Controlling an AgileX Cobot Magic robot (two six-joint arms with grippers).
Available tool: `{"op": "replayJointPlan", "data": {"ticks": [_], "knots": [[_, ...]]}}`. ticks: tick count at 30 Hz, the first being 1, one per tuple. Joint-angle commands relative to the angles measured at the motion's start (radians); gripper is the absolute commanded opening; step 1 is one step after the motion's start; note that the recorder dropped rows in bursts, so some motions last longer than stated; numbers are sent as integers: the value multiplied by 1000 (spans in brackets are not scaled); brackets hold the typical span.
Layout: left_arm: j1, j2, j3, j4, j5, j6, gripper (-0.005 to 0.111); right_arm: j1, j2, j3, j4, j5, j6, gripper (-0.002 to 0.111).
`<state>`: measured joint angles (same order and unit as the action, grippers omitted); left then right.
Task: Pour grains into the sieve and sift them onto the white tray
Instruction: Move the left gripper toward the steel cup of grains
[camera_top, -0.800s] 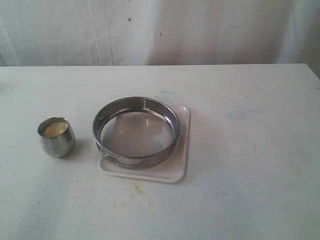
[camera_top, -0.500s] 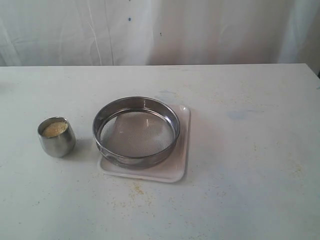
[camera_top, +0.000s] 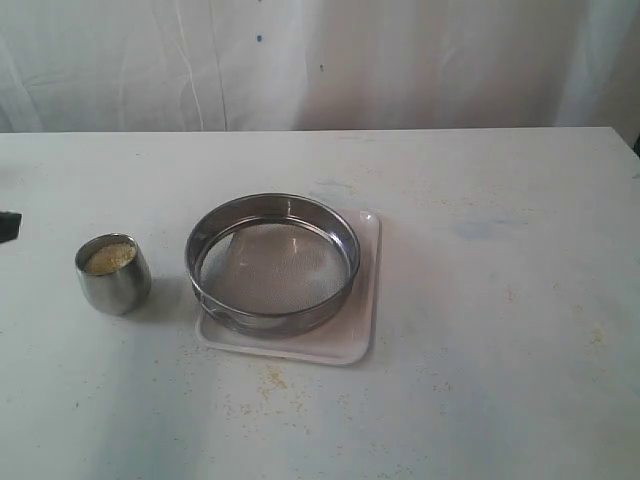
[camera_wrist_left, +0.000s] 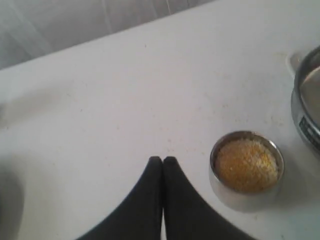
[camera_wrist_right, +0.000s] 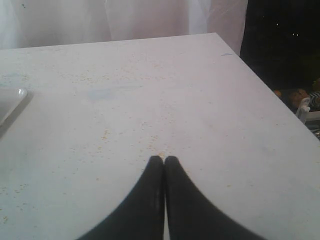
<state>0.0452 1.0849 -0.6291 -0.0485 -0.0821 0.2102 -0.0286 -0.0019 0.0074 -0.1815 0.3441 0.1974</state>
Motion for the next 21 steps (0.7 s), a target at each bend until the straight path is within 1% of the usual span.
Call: {"op": "replayJointPlan", "data": {"ticks": [1,2,4,7,10,12,15,16,17,19,21], "knots": [[4,80,23,2,39,-1,0,-4,2,-7,-7,-9,1,0],[9,106,19,-1,57,-11,0,-4,2,-7,-7,-9,1,0],[38,154,-7,-27,91,-86,0,-4,2,-7,-7,-9,1,0],[114,204,-64,-94,114,-190,0,-4,2,-7,-7,-9,1,0],[179,220,-124,-124,103,-210,0,-4,2,-7,-7,-9,1,0],[208,220,-146,-118,39,-210,0,-4,2,-7,-7,-9,1,0],[211,218,-150,-60,-91,-230,0,-4,2,-7,-7,-9,1,0],[209,218,-150,-37,-133,-271,0,-4,2,-7,-7,-9,1,0],[209,220,-150,6,-172,-346,0,-4,2,-7,-7,-9,1,0],[211,235,-150,118,-251,-509,0,-4,2,-7,-7,-9,1,0],[211,272,-158,251,-348,-639,0,-4,2,-7,-7,-9,1,0]]}}
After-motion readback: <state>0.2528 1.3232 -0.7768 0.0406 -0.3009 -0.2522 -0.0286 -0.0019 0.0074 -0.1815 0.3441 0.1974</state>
